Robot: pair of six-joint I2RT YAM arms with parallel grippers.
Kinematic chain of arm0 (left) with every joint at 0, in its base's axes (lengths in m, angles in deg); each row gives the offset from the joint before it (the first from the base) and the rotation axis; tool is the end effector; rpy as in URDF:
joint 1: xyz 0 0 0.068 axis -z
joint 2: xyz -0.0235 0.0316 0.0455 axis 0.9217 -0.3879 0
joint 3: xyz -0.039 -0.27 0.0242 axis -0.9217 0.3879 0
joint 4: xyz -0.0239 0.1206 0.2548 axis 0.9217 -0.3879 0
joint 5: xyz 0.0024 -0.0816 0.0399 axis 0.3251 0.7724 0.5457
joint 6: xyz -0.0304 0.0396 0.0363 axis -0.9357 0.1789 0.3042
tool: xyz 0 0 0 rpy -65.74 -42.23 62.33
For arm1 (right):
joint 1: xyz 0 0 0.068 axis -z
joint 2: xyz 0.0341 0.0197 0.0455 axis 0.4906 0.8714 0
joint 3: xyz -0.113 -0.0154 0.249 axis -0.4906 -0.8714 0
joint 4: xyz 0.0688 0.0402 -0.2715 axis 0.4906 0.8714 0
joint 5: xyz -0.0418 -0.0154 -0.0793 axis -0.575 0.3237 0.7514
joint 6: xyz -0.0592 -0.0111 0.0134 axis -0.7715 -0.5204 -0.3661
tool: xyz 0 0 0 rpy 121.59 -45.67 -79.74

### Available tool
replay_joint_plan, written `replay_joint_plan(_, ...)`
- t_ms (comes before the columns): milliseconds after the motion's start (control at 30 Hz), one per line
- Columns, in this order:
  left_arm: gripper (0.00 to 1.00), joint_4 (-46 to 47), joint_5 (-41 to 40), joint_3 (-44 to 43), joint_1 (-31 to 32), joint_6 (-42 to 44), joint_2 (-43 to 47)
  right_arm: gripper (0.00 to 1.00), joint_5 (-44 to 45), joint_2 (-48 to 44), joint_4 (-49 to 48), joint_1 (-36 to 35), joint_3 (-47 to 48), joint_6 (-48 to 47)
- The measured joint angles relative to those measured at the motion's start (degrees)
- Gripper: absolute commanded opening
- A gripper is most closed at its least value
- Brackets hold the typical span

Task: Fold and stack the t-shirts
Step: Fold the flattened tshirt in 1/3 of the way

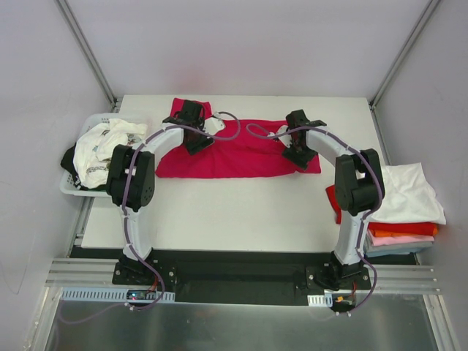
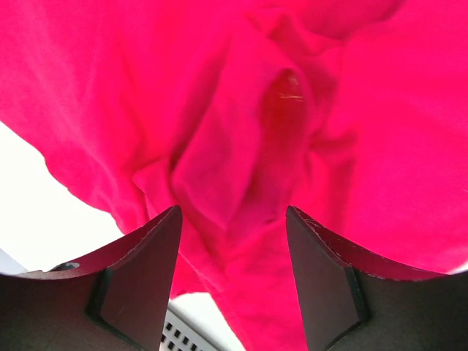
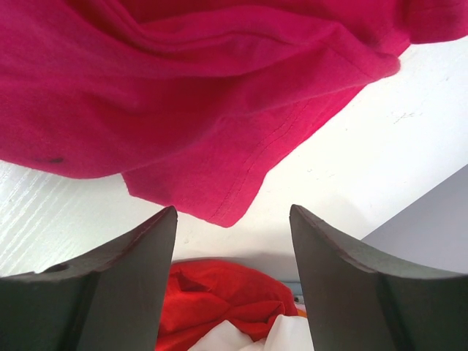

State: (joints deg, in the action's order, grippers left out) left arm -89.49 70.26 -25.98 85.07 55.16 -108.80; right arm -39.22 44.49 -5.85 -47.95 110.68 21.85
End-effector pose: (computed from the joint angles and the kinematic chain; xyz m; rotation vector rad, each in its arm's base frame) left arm 0.4490 -0.1462 0.1951 1.2866 2.0710 0.1820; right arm 0.4227 0.1275 0.1732 -1.5820 2.2981 -0.5743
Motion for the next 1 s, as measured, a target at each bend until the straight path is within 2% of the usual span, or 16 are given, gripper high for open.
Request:
replay_joint_plan(233, 0.59, 0.4, 0.0, -3.1, -1.7, 0.5, -3.1, 0.67, 0.0, -0.2, -0.5, 0.0, 0.0, 0.0)
replay_joint_plan(633, 0.58, 0.4, 1.6, -2.9, -1.8, 0.4, -3.4, 0.67, 0.0, -0.2, -0.5, 0.0, -0.1, 0.0)
replay_joint_plan(1000, 0.49, 0.3, 1.6, -2.3, -1.8, 0.3, -3.5, 0.66, 0.0, -0.2, -0.5, 0.0, -0.1, 0.0)
